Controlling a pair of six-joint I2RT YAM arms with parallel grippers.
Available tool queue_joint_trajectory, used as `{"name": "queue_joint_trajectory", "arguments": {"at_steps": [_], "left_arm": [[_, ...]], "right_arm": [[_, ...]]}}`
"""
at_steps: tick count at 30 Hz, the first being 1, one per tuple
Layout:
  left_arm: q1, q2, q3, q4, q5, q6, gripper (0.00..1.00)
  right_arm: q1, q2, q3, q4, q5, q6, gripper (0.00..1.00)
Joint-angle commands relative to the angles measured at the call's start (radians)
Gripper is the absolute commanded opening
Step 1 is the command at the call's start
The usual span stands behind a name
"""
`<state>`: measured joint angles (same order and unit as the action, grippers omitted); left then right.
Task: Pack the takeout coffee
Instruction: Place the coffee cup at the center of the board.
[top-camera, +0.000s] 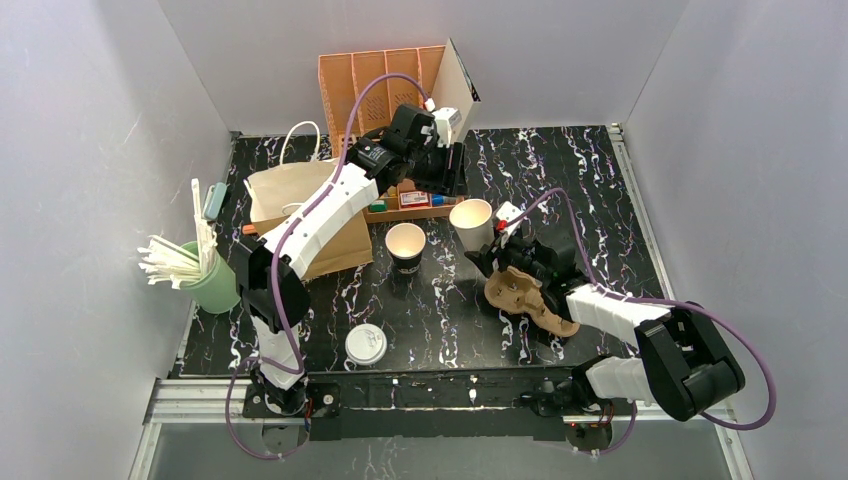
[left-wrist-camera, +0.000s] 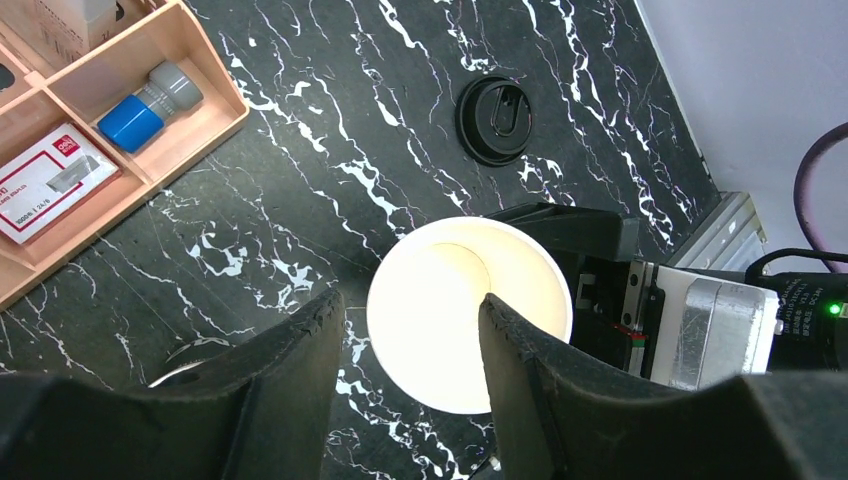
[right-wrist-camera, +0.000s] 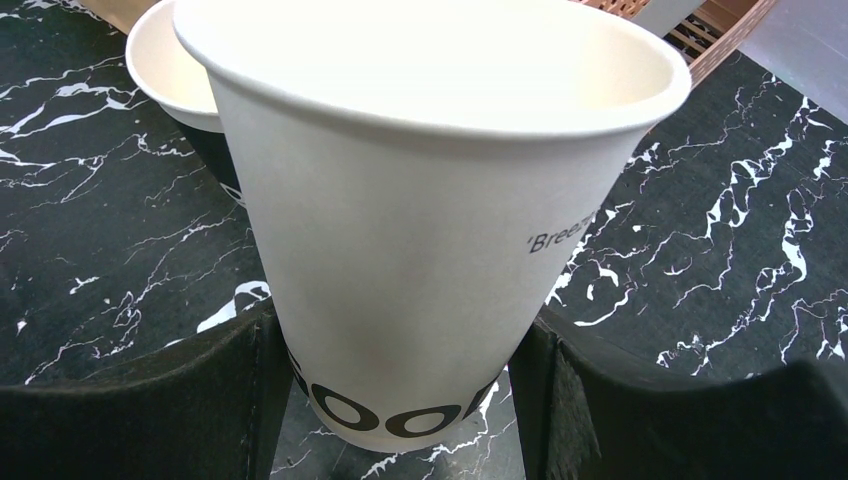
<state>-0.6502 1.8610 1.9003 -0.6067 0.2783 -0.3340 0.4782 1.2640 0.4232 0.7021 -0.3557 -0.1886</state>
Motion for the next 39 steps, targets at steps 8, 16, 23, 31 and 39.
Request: {"name": "queue_joint_trajectory", "arguments": {"at_steps": [8,16,23,31,39], "left_arm": [[0.0,-0.012,-0.019,-0.008,0.039,-0.004,0.48],[0.0,-0.007,-0.057,0.001,0.063,-0.009,0.44],[0.001,-0.004,-0.074,0.01,0.074,-0.011,0.35],[-0.002,0.0,-0.077,0.013,0.078,0.013,0.0],[-0.004,-0.006,-0.096,0.073,0.003,0.065,0.0]], "right_arm": [[0.001,-0.038,0.057,0.005,-0.031,-0.011,0.7],[0.002,-0.05,0.073,-0.005,-0.032,-0.012,0.7],[0.003,-0.044,0.1,-0.005,-0.032,-0.011,0.7],[0.002,-0.041,0.1,-0.003,-0.028,-0.005,0.72],[0.003,-0.182,0.043,-0.153,0.171,0.062,0.98]]}}
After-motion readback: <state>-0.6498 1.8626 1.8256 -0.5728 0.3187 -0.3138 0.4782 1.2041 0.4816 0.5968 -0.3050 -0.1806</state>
